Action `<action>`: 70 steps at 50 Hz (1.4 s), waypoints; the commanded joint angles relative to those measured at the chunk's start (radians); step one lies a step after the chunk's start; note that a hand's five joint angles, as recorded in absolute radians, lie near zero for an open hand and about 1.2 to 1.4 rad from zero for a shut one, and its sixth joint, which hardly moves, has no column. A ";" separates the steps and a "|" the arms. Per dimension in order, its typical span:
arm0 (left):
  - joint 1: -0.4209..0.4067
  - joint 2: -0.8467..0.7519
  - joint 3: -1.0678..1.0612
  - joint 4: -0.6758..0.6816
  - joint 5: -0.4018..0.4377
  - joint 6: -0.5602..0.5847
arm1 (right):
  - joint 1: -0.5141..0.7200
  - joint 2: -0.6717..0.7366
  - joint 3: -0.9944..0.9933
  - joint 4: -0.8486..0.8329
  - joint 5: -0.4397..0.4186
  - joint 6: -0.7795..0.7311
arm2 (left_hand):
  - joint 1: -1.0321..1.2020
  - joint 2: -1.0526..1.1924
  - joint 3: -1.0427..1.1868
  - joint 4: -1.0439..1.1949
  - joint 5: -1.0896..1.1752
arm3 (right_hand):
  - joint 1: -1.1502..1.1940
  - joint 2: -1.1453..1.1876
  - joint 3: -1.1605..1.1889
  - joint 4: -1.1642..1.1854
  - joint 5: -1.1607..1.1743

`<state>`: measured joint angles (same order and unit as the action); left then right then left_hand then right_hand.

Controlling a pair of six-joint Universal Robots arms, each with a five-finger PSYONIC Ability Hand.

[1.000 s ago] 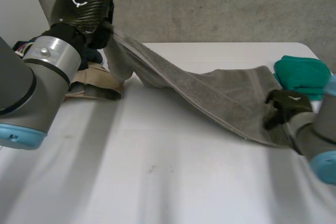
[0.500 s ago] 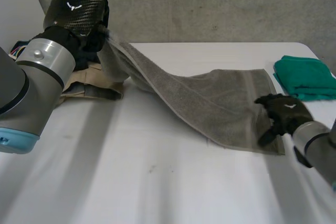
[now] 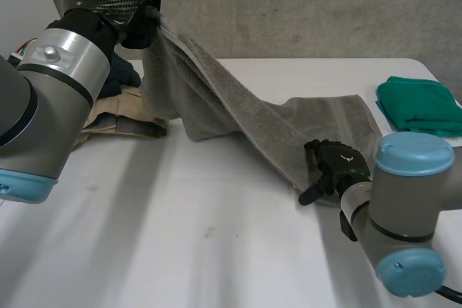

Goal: Fold the laundry.

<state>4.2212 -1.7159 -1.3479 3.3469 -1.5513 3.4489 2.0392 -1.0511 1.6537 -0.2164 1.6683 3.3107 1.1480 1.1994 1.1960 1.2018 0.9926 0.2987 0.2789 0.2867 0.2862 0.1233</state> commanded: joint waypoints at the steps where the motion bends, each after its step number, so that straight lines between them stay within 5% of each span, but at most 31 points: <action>1: -0.006 0.012 0.010 0.002 -0.001 -0.011 | 0.025 0.085 -0.080 -0.024 0.070 0.013 | 0.248 0.197 0.200 0.194 0.229 | 0.124 0.143 0.136 0.136 0.124; 11: 0.002 0.019 0.021 0.002 -0.001 -0.019 | 0.019 0.118 -0.114 -0.029 0.096 -0.008 | 0.248 0.197 0.200 0.194 0.229 | 0.449 0.469 0.461 0.462 0.450; 17: 0.002 0.019 0.018 0.000 -0.001 -0.020 | 0.012 0.105 -0.114 -0.029 0.116 -0.043 | 0.248 0.197 0.200 0.194 0.229 | 1.097 1.117 1.109 1.110 1.098; 22: 0.013 0.019 -0.004 -0.004 -0.003 -0.020 | -0.057 0.022 -0.109 -0.029 0.110 -0.129 | 0.248 0.197 0.200 0.194 0.229 | 1.098 1.117 1.110 1.110 1.098; 28: 0.037 0.022 -0.066 -0.020 -0.006 -0.014 | -0.163 -0.170 -0.118 0.040 -0.030 -0.406 | 0.248 0.197 0.200 0.194 0.229 | 1.098 1.117 1.110 1.110 1.098; 35: 0.112 0.059 -0.161 -0.131 0.002 -0.007 | -0.249 -0.421 -0.225 0.342 -0.113 -0.871 | 0.248 0.197 0.200 0.194 0.229 | 1.098 1.117 1.110 1.110 1.098; 40: 0.129 0.076 -0.183 -0.250 0.019 -0.004 | -0.271 -0.536 -0.307 0.480 -0.117 -0.959 | 0.248 0.197 0.200 0.194 0.229 | 1.098 1.117 1.110 1.110 1.098; 45: 0.125 0.052 -0.215 -0.348 0.069 -0.001 | -0.278 -0.518 -0.304 0.633 -0.133 -1.008 | 0.248 0.197 0.200 0.194 0.229 | 1.098 1.117 1.110 1.110 1.098; 50: 0.120 -0.080 -0.218 -0.310 0.077 0.003 | -0.289 -0.345 -0.276 0.674 -0.130 -1.034 | 0.248 0.197 0.200 0.194 0.229 | 1.098 1.117 1.110 1.110 1.098; 61: 0.074 -0.310 0.076 -0.002 0.060 0.006 | -0.277 -0.093 -0.458 0.465 -0.091 -1.031 | 0.248 0.197 0.200 0.194 0.229 | 1.098 1.117 1.110 1.110 1.098; 70: 0.069 -0.249 0.225 0.434 -0.033 0.006 | -0.274 -0.133 -0.542 -0.161 -0.078 -1.034 | 0.248 0.197 0.200 0.194 0.229 | 1.098 1.117 1.110 1.110 1.098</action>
<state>4.2922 -2.0261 -1.1827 3.5086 -1.5263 3.4547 1.7639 -1.1329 1.1277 0.0392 1.5926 2.2798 1.1480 1.1995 1.1963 1.2019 0.9926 1.0995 1.1770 1.1908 1.1996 0.9867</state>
